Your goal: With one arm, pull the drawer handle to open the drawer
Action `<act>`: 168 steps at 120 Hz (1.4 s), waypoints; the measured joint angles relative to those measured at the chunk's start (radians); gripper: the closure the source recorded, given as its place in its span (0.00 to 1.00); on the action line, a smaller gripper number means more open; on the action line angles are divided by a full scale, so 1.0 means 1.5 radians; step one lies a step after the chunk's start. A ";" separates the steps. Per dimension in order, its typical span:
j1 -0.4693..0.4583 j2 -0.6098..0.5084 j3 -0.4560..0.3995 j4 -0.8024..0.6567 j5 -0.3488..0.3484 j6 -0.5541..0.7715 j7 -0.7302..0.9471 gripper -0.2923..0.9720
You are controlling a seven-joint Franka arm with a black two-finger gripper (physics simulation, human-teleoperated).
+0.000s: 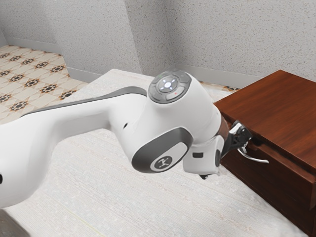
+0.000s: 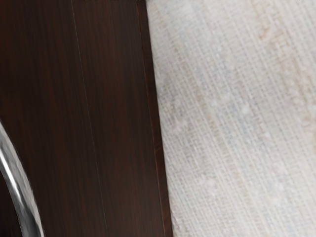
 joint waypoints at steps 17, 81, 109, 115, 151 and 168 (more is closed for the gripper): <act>-0.005 -0.033 0.005 -0.043 0.001 0.001 0.000 0.27; -0.020 -0.158 0.019 -0.177 0.009 0.002 0.001 0.23; -0.019 -0.192 0.018 -0.214 0.013 0.002 0.001 0.22; -0.013 -0.198 0.018 -0.221 0.010 0.002 0.001 0.23; -0.008 -0.234 0.014 -0.258 -0.003 0.001 0.000 0.24; -0.011 -0.236 0.009 -0.255 -0.006 -0.011 -0.001 0.26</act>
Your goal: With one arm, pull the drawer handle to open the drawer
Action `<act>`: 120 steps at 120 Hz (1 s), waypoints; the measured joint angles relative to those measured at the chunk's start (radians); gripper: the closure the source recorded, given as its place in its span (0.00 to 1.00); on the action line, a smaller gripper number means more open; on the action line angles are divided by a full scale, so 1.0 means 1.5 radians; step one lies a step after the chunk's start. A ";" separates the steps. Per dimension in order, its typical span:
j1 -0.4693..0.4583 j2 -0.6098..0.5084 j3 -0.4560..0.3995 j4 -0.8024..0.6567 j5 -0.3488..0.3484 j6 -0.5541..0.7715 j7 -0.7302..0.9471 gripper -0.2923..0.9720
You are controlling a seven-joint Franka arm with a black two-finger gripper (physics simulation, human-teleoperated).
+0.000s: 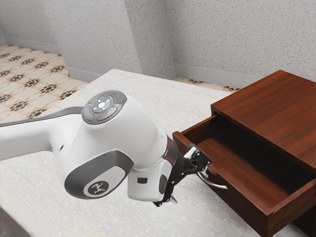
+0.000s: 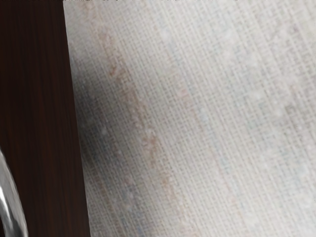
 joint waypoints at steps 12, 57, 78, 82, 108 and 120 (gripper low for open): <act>0.001 -0.006 -0.004 -0.002 -0.001 -0.010 0.000 0.27; 0.002 -0.061 -0.005 -0.034 0.000 -0.030 0.000 0.29; 0.002 -0.071 -0.005 -0.039 0.000 -0.036 0.000 0.26; 0.002 -0.073 -0.005 -0.042 0.000 -0.037 0.000 0.25; 0.003 -0.097 -0.019 -0.045 0.000 -0.043 -0.001 0.24; 0.003 -0.108 -0.028 -0.043 0.000 -0.048 -0.001 0.24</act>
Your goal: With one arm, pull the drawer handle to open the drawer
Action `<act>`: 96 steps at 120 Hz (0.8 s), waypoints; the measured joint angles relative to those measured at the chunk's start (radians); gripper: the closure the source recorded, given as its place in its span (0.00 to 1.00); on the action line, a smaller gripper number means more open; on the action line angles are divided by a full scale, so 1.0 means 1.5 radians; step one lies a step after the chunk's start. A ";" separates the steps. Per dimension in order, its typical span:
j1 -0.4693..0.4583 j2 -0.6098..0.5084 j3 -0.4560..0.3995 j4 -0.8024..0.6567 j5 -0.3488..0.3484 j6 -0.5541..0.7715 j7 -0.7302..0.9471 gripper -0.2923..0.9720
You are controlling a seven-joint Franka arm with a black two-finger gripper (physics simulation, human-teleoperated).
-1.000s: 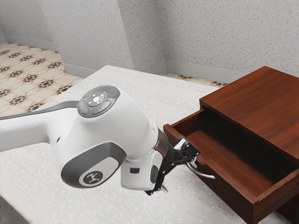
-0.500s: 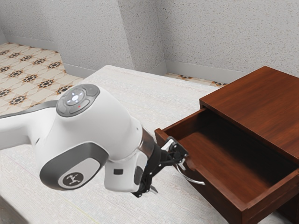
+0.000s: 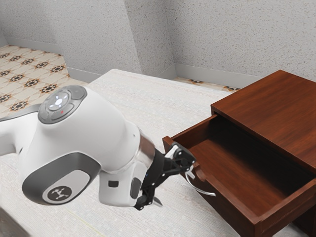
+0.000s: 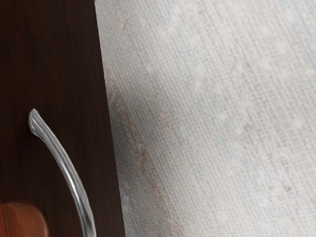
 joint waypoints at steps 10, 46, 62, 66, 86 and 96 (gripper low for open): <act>0.000 -0.008 -0.007 0.010 0.000 -0.007 0.000 0.24; 0.036 0.140 0.042 0.305 -0.021 -0.132 -0.003 0.23; 0.066 0.173 0.100 0.393 -0.036 -0.227 -0.024 0.23; 0.073 0.174 0.118 0.398 -0.039 -0.249 -0.033 0.23; 0.130 0.185 0.135 0.403 -0.041 -0.338 -0.090 0.23; 0.190 0.198 0.120 0.402 -0.041 -0.375 -0.127 0.23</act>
